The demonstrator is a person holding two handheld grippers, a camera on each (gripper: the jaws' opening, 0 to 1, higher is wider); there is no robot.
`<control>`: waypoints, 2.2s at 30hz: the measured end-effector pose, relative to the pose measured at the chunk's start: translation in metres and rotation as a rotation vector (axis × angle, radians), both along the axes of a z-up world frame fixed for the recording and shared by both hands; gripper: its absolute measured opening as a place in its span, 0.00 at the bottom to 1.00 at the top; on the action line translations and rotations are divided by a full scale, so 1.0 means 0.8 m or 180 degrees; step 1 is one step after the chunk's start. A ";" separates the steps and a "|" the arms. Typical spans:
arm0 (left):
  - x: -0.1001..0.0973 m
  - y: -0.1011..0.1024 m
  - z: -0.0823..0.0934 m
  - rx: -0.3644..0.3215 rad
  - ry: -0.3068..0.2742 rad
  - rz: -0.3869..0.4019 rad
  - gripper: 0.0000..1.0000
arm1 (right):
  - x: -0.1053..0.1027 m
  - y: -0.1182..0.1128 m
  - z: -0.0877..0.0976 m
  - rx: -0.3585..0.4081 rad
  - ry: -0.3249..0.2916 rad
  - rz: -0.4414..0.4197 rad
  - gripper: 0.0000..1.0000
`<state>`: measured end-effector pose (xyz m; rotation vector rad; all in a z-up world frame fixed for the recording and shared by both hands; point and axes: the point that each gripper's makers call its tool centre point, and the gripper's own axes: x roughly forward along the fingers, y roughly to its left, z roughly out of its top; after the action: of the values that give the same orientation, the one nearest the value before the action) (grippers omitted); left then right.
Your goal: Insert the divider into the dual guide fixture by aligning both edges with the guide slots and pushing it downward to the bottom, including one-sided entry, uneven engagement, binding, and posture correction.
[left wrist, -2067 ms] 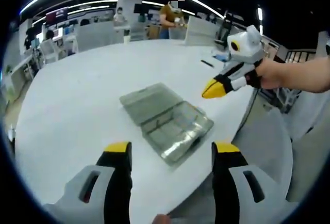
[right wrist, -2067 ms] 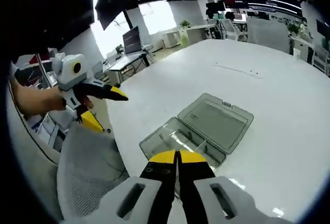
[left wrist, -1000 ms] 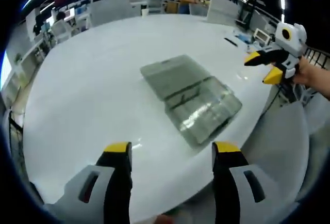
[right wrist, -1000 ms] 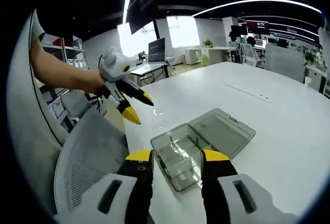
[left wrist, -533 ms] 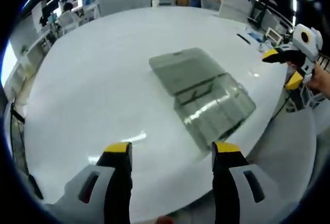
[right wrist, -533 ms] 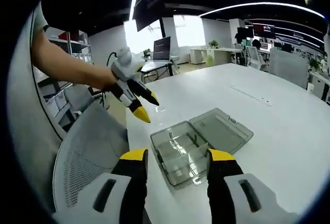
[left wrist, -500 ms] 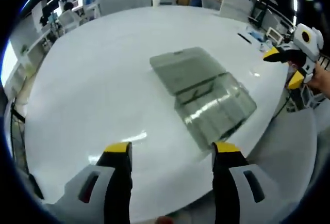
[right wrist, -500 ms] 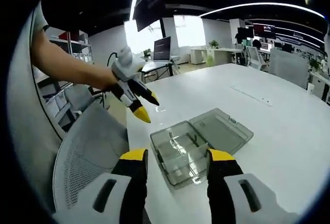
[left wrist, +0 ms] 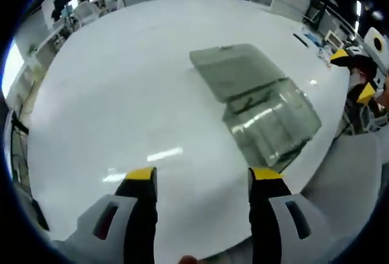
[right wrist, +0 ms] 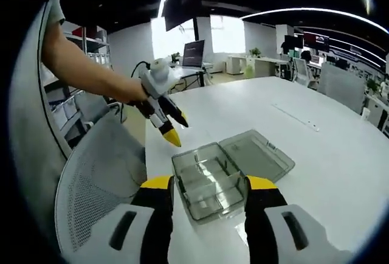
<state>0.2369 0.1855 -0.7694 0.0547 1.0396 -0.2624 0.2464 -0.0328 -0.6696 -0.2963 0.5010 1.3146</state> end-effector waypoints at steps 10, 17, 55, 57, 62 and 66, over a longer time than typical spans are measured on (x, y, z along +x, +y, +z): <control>0.007 0.017 -0.018 -0.0032 0.0103 0.0201 0.52 | -0.004 0.010 -0.003 -0.0040 -0.0025 0.0017 0.42; 0.008 0.028 -0.027 0.0024 0.0144 0.0317 0.50 | -0.010 0.010 -0.007 -0.0099 -0.0041 0.0037 0.42; 0.020 0.037 -0.052 0.0386 0.0388 0.0623 0.35 | -0.007 -0.005 -0.006 -0.0112 -0.0042 -0.0067 0.40; 0.020 0.037 -0.053 0.0381 0.0384 0.0636 0.34 | -0.007 -0.006 -0.006 -0.0108 -0.0037 -0.0068 0.40; 0.017 0.036 -0.052 0.0371 0.0408 0.0609 0.32 | -0.005 -0.009 -0.007 -0.0107 -0.0026 -0.0090 0.40; 0.015 0.034 -0.053 0.0370 0.0434 0.0577 0.32 | -0.005 -0.011 -0.008 -0.0099 -0.0011 -0.0110 0.40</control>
<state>0.2493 0.2129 -0.8116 0.0476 1.1873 -0.0411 0.2426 -0.0418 -0.6759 -0.3144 0.5219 1.2736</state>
